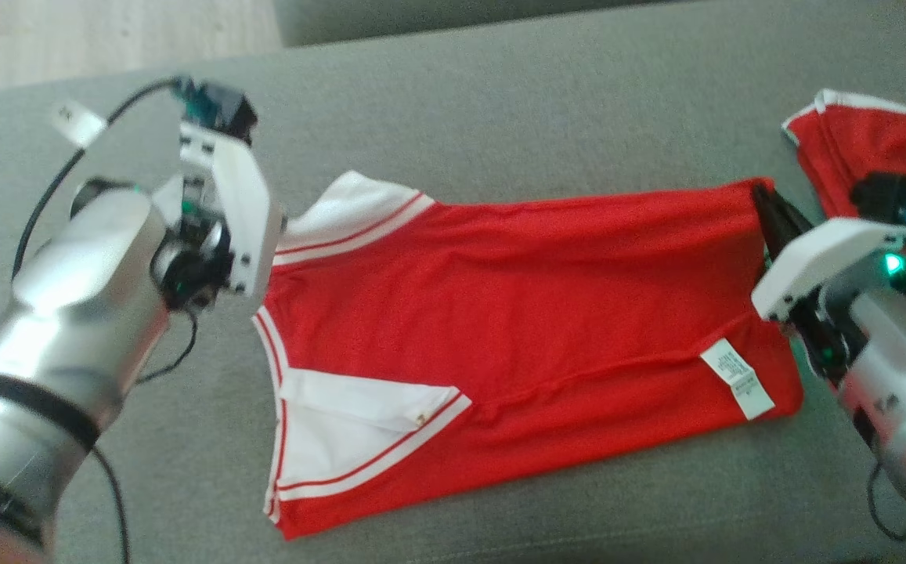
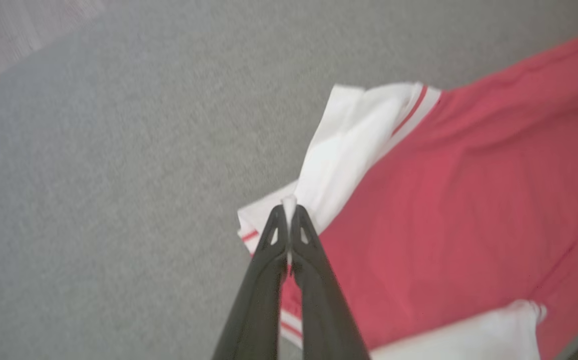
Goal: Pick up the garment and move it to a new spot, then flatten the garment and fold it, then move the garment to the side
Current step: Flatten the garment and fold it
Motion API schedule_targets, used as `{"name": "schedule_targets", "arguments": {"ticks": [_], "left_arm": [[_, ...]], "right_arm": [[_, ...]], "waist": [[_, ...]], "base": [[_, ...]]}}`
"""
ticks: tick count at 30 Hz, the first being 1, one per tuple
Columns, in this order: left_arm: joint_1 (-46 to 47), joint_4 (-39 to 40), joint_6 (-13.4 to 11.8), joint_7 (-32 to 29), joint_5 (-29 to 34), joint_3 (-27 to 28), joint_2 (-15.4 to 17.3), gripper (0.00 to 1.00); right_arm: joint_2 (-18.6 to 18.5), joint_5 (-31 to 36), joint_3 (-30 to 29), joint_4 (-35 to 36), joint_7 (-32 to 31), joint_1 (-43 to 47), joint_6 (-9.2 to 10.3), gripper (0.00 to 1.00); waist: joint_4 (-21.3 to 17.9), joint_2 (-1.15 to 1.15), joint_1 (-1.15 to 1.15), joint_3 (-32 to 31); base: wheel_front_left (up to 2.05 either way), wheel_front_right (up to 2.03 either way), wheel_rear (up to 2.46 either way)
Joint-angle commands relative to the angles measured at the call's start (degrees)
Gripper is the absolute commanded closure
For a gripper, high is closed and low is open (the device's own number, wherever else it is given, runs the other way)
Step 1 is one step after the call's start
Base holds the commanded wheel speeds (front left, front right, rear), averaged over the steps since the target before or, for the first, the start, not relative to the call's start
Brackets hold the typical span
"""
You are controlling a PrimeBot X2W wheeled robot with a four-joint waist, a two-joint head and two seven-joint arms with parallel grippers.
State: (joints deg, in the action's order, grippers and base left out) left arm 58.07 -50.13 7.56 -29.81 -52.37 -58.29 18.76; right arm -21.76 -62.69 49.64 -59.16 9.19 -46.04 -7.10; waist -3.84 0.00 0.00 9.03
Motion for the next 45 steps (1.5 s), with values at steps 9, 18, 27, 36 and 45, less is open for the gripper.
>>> {"name": "schedule_targets", "arguments": {"ticks": [9,18,27,36,45], "left_arm": [[-3.0,16.2,-0.1,-7.4,-6.7,-3.1,11.4,1.0],[-7.4,26.3,-0.6,-15.5,-13.9,-3.7,14.5,1.0],[-11.0,31.1,-2.5,-17.5,-16.0,-4.6,15.1,1.0],[-15.1,30.2,-2.6,-17.0,-17.4,-6.0,13.5,0.0],[-14.2,30.6,-3.1,-4.7,-12.0,-2.9,15.0,0.0]], "right_arm": [[-3.6,-1.1,3.7,-0.5,0.6,4.4,-0.39,1.0],[-5.9,-0.2,8.5,-2.8,-5.3,4.9,-0.39,1.0],[-6.8,1.5,12.4,-5.3,-10.0,3.4,-0.39,0.87],[-5.6,0.8,14.9,-6.4,-14.8,3.8,-0.39,0.0],[-9.0,-2.3,12.2,-0.8,-8.0,1.3,-0.39,0.0]], "waist": [[4.1,0.0,0.0,-6.1],[5.1,0.0,0.0,-7.5],[4.5,0.0,0.0,-7.6],[3.2,0.0,0.0,-8.5],[2.7,0.0,0.0,-11.7]], "base": [[0.0,0.0,0.0],[0.0,0.0,0.0],[0.0,0.0,0.0],[0.0,0.0,0.0],[0.0,0.0,0.0]]}}
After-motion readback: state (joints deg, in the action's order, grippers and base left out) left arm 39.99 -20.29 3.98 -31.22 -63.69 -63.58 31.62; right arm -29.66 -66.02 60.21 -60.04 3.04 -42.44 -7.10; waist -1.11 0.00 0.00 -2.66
